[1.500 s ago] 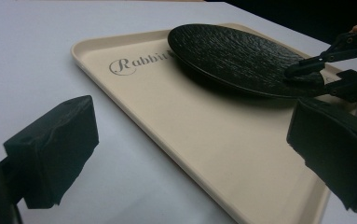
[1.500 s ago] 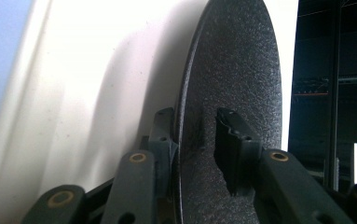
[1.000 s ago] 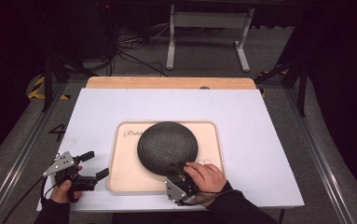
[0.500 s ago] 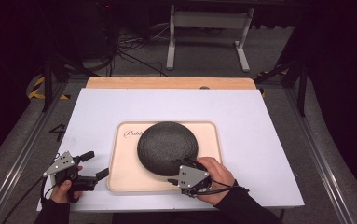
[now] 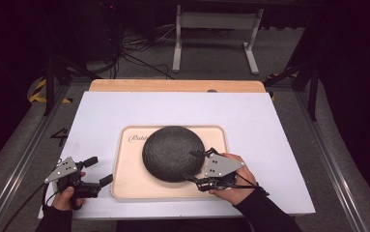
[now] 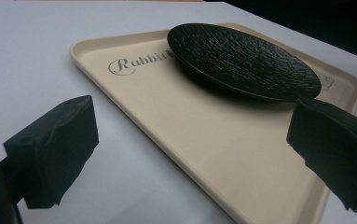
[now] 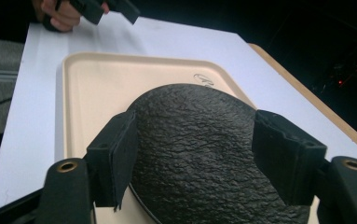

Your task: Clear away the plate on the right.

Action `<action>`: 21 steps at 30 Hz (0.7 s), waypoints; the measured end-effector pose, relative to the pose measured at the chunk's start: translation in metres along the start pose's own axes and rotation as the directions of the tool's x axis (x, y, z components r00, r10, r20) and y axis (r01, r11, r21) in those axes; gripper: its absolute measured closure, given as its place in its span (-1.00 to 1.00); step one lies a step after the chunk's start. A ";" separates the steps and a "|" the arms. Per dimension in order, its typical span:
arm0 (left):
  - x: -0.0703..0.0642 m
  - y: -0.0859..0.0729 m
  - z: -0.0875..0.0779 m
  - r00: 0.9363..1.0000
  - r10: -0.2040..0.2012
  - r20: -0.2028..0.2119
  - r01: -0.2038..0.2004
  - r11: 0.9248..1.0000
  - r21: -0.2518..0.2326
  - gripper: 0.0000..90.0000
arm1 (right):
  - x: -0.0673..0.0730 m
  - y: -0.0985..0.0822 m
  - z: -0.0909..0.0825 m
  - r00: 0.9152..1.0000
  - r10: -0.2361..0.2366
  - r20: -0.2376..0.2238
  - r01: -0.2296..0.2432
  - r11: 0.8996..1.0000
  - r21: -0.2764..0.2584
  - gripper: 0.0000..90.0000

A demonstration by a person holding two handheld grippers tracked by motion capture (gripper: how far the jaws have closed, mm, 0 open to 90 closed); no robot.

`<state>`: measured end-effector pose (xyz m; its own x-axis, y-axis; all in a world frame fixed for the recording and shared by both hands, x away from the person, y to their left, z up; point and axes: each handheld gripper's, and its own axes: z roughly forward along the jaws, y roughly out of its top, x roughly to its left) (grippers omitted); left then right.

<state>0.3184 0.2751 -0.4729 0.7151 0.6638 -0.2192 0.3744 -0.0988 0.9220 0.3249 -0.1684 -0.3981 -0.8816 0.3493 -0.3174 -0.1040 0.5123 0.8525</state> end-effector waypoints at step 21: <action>0.000 0.000 0.000 1.000 0.001 0.001 -0.001 1.000 0.000 -0.94 | -0.044 -0.039 -0.058 0.962 0.240 0.129 -0.226 0.967 -0.116 -0.44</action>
<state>0.3184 0.2751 -0.4729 0.7158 0.6631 -0.2190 0.3742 -0.0994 0.9220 0.3412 -0.2495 -0.3937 -0.8141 0.5598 -0.1542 0.0449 0.3256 0.9444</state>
